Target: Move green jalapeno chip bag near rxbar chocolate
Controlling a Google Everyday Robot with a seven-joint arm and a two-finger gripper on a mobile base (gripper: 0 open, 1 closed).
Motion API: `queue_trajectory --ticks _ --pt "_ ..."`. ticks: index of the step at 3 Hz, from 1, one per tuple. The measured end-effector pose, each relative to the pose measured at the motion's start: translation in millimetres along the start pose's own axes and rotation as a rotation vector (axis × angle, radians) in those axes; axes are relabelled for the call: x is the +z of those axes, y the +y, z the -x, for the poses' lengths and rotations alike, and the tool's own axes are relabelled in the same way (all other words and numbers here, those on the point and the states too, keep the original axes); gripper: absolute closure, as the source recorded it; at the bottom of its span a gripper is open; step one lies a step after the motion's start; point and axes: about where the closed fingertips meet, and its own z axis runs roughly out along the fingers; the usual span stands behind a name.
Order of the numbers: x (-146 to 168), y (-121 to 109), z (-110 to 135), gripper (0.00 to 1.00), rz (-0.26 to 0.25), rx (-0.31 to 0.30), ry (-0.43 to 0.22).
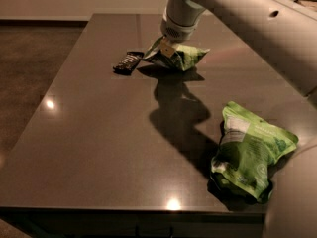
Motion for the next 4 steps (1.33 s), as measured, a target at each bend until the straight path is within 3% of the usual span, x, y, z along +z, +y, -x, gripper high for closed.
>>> queue_trajectory --ticks 2,4 --pt "11 -8 40 0.54 0.005 -0.004 -0.075" --pt "14 -7 41 0.07 0.010 -0.006 -0.072"
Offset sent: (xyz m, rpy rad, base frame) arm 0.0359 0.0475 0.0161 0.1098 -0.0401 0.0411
